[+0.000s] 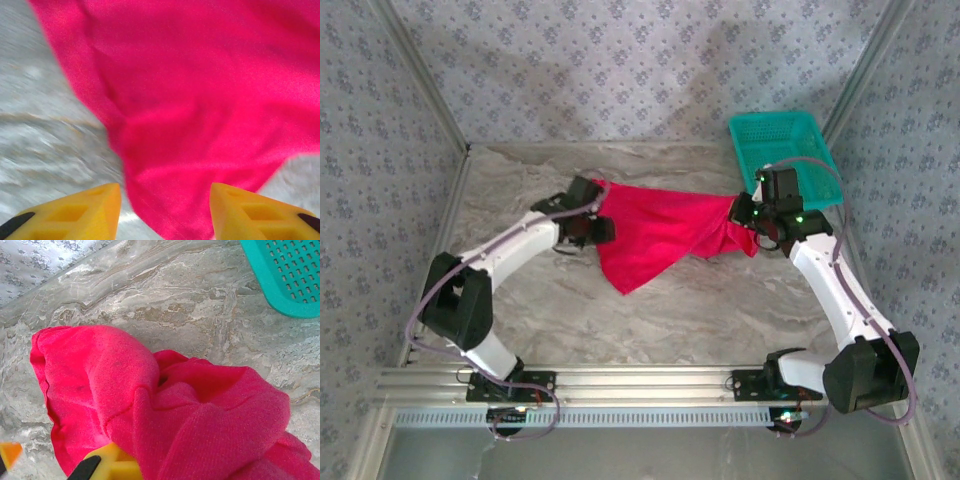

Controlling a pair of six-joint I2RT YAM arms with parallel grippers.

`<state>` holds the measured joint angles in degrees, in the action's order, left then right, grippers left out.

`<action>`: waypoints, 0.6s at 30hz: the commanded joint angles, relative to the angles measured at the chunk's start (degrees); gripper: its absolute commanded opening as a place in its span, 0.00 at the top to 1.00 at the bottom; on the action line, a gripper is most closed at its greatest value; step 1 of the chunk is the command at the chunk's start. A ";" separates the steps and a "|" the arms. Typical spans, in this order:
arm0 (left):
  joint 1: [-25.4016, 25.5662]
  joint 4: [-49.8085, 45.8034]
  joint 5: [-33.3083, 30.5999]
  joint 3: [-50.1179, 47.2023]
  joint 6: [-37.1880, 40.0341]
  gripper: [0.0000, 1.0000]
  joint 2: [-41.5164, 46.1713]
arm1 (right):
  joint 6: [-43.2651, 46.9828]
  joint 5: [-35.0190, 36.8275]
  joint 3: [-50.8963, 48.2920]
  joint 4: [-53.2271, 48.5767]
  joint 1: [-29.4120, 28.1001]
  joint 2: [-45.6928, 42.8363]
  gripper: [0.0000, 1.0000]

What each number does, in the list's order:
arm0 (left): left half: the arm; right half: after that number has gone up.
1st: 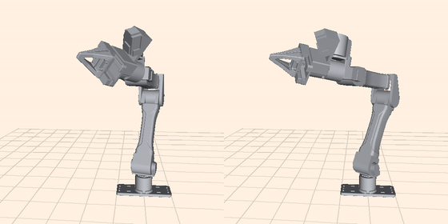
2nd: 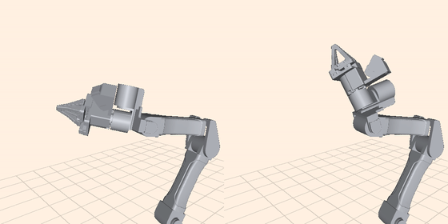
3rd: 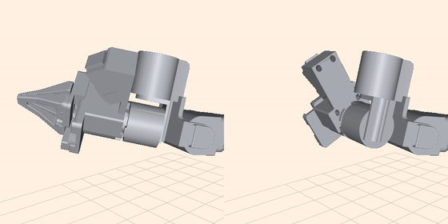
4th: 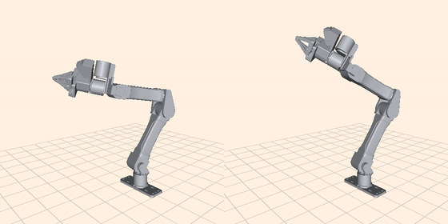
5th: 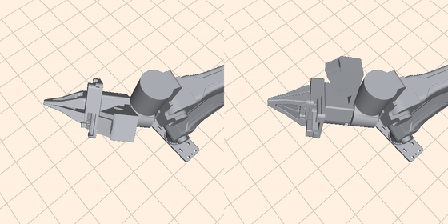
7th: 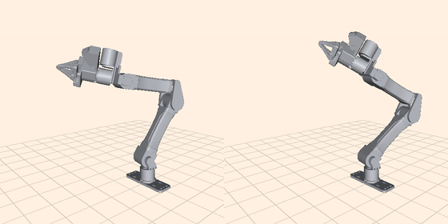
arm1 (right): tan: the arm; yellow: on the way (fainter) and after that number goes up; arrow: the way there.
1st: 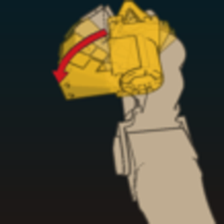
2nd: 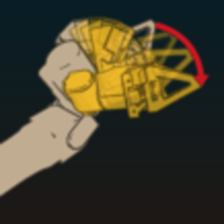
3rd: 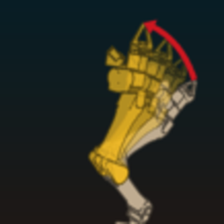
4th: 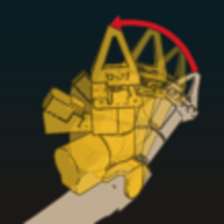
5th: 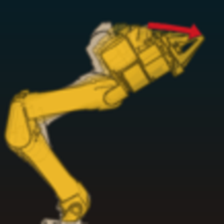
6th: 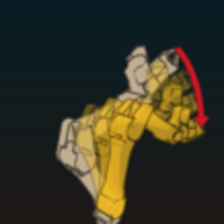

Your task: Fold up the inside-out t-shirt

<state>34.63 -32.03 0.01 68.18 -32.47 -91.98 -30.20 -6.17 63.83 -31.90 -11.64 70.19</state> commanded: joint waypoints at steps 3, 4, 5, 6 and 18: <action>11.55 -4.79 -12.29 2.64 -0.67 0.51 -5.61 | 0.51 -0.28 0.24 0.37 0.36 -0.07 1.00; 12.65 -5.73 -12.71 3.31 -0.47 0.50 -6.89 | 0.60 -0.24 0.32 0.11 0.38 -0.11 1.00; 13.81 -6.34 -13.09 3.82 -0.23 0.48 -8.08 | 0.79 -0.24 0.43 -0.15 0.38 -0.22 1.00; 14.90 -6.60 -13.31 4.14 -0.23 0.46 -8.82 | 0.93 -0.20 0.42 -0.47 0.41 -0.40 1.00; 16.87 -2.25 -13.38 -0.24 -0.80 0.42 -13.85 | 0.94 -1.64 0.06 -0.53 1.48 -1.02 1.00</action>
<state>51.40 -34.70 -12.69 68.84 -32.67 -103.48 -30.00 -6.87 63.83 -31.97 -10.57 70.17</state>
